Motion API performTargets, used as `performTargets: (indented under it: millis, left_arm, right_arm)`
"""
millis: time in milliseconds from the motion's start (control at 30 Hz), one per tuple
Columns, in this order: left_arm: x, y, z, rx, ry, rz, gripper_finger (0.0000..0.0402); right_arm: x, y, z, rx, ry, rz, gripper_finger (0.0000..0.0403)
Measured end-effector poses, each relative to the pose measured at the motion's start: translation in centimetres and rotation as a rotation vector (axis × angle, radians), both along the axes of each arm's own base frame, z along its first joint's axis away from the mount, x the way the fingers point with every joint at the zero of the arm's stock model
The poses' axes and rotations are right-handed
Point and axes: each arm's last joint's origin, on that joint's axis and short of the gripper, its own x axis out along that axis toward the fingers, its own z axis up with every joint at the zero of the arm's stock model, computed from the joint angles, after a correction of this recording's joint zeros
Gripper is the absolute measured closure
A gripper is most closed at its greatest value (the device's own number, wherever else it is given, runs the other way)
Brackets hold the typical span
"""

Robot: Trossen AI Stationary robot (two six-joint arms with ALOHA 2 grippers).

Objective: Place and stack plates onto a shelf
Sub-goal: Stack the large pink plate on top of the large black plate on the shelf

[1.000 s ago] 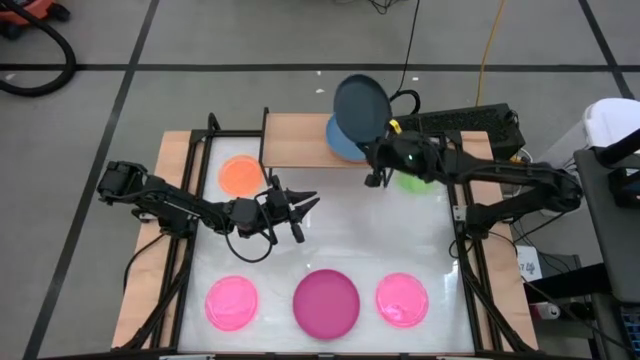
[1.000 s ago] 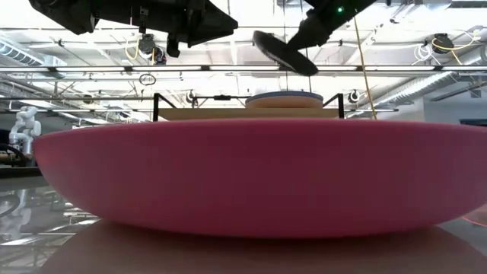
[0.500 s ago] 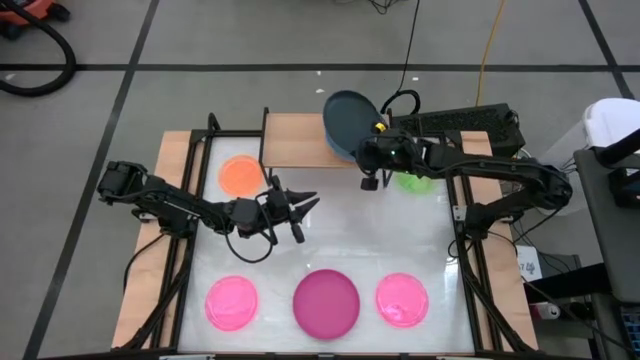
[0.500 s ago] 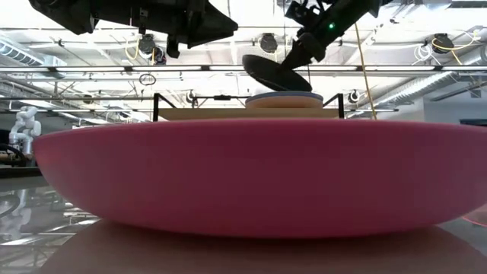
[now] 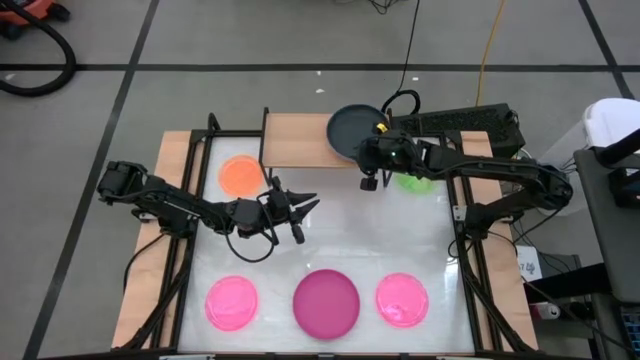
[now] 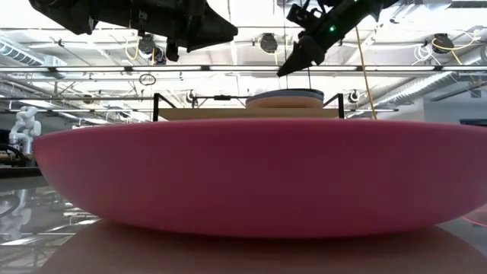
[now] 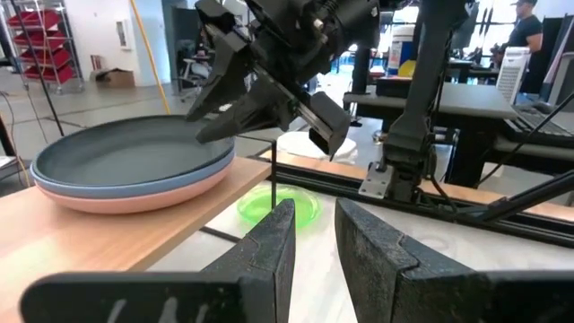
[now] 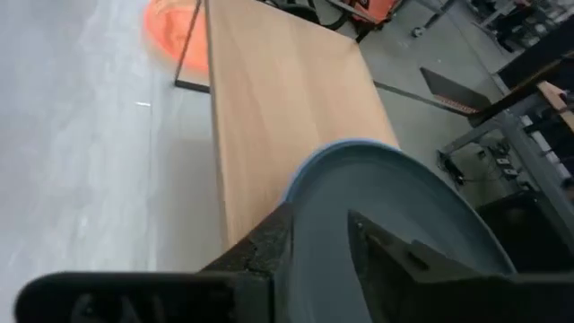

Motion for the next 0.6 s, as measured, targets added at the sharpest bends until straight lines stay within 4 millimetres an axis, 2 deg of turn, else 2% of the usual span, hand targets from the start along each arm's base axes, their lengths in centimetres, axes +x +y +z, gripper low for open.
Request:
performTargets:
  millis: [133, 367, 467, 600]
  left_arm:
    - [0.0, -0.1, 0.0, 0.000, 0.000, -0.002, 0.0314]
    - [0.0, -0.1, 0.0, 0.000, 0.000, -0.002, 0.0314]
    - [0.0, -0.1, 0.0, 0.020, 0.007, -0.002, 0.0314]
    - [0.0, -0.1, 0.0, 0.083, 0.038, -0.002, 0.0314]
  right_arm:
    - [-1.0, 1.5, 1.7, 0.045, -0.093, -0.001, 0.0297]
    - [-4.3, 6.3, 4.9, 0.142, -0.244, 0.155, 0.0306]
    - [-5.9, 8.4, 4.5, 0.210, -0.288, 0.258, 0.0309]
    - [-7.5, 10.6, 1.9, 0.301, -0.289, 0.321, 0.0309]
